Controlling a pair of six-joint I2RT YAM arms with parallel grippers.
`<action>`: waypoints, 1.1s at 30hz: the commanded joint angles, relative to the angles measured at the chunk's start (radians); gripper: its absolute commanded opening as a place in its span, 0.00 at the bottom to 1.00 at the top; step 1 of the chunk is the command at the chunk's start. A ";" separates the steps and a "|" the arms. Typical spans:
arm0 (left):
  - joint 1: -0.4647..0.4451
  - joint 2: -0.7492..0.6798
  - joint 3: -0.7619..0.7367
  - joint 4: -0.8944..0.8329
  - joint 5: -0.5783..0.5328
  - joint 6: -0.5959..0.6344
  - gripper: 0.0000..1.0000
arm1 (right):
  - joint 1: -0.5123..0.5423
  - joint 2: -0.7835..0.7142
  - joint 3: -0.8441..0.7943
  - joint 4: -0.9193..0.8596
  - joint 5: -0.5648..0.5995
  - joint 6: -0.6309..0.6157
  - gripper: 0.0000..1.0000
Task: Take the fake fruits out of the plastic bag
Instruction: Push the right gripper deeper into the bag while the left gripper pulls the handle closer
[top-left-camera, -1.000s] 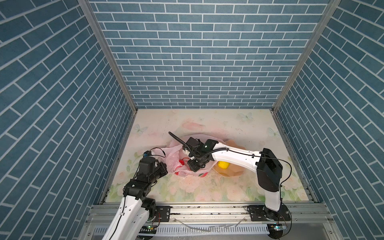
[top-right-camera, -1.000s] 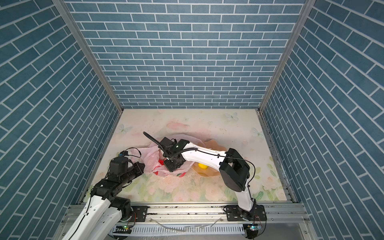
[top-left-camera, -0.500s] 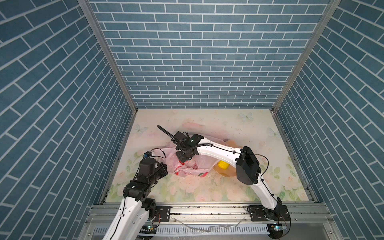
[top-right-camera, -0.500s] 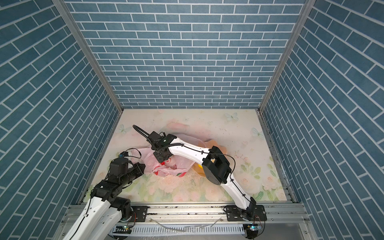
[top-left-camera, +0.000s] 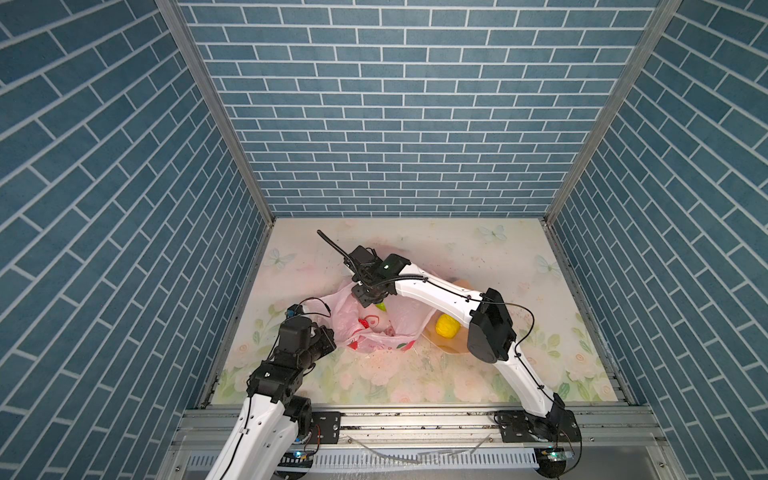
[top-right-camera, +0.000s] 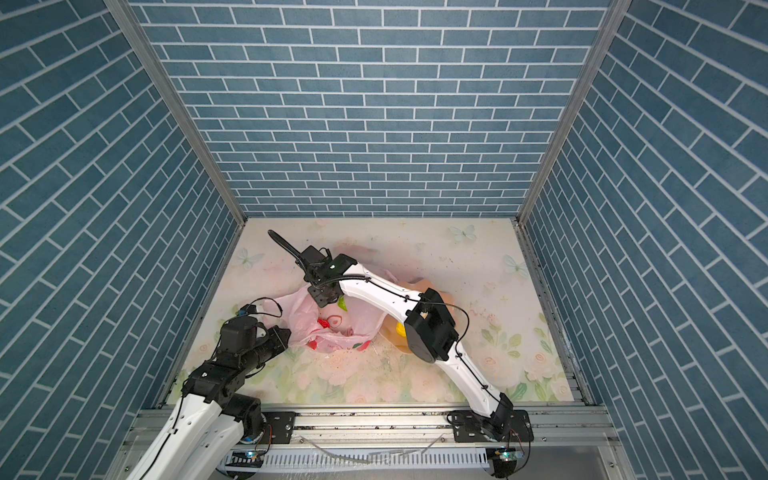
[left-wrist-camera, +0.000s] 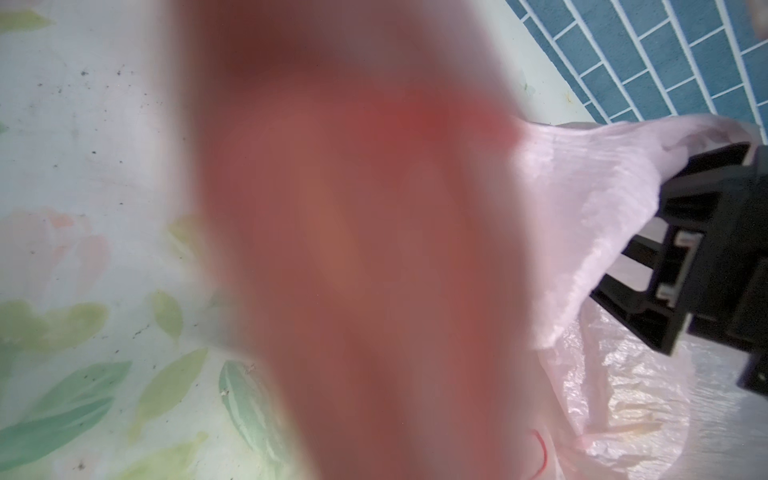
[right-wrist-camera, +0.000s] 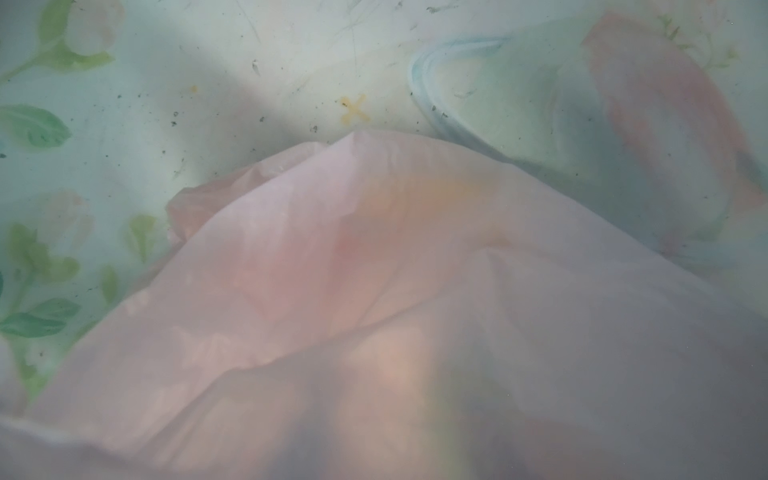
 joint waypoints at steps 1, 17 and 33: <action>-0.007 -0.003 -0.008 0.024 -0.013 -0.016 0.15 | -0.014 0.036 0.055 -0.059 0.025 -0.048 0.53; -0.012 -0.007 0.076 0.063 0.038 -0.006 0.15 | -0.023 -0.002 -0.013 -0.116 0.119 -0.070 0.67; -0.084 0.039 0.067 0.074 -0.024 0.024 0.15 | -0.022 -0.070 -0.202 -0.057 0.078 0.012 0.72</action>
